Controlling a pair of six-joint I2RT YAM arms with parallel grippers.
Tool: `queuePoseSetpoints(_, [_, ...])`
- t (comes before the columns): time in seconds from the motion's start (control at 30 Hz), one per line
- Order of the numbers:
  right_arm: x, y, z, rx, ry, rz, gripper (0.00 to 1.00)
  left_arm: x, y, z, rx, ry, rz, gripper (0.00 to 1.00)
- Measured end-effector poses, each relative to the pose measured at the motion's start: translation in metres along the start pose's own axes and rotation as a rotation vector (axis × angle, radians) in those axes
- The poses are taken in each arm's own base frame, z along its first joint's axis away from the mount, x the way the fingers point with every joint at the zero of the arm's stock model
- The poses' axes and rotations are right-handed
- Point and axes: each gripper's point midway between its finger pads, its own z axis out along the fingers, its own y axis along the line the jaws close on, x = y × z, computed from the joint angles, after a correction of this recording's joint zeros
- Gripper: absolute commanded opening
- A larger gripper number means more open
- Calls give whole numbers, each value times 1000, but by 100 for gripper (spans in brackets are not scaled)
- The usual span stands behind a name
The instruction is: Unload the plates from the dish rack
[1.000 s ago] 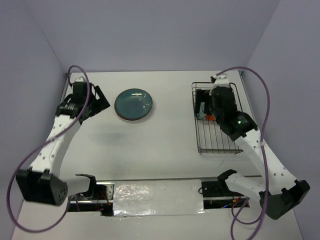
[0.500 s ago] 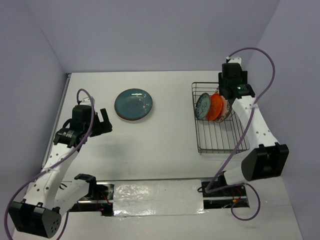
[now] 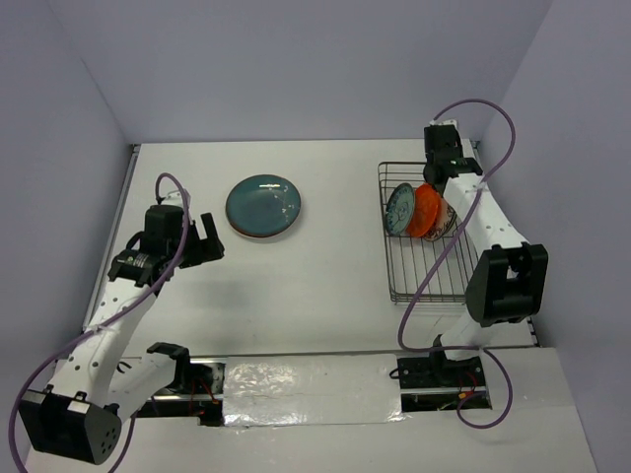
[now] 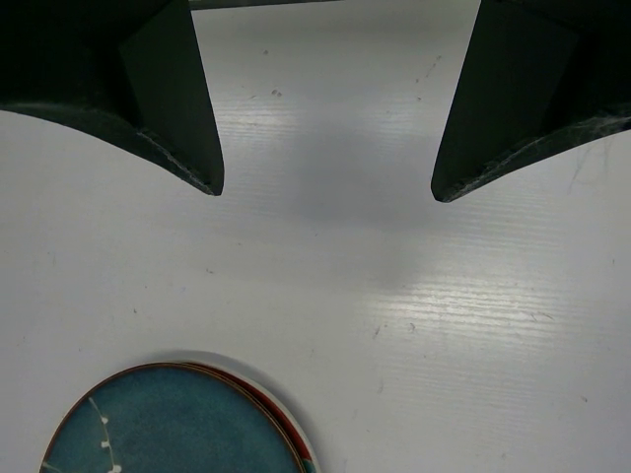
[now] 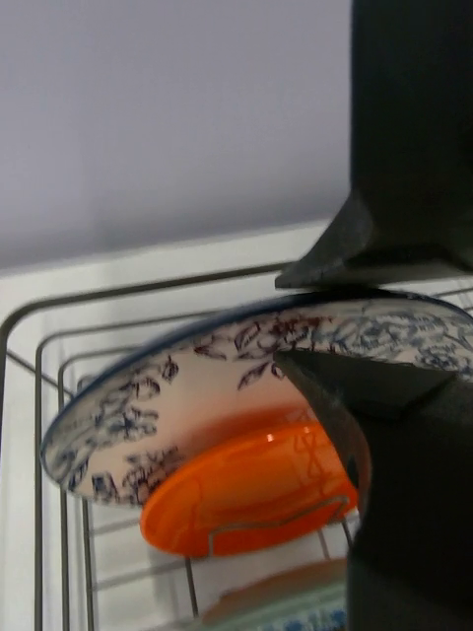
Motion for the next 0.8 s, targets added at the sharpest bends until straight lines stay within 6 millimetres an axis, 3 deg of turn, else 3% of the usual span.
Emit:
queuePoseSetpoints(0.17, [2, -7, 4, 47, -4, -13, 16, 2, 0, 2, 1, 10, 2, 99])
queuePoseSetpoints(0.4, [-7, -4, -1, 30, -50, 10, 0, 2, -1, 2, 5, 12, 2, 100])
queuePoseSetpoints(0.8, [-11, -1, 1, 5, -104, -30, 0, 2, -1, 2, 5, 12, 2, 99])
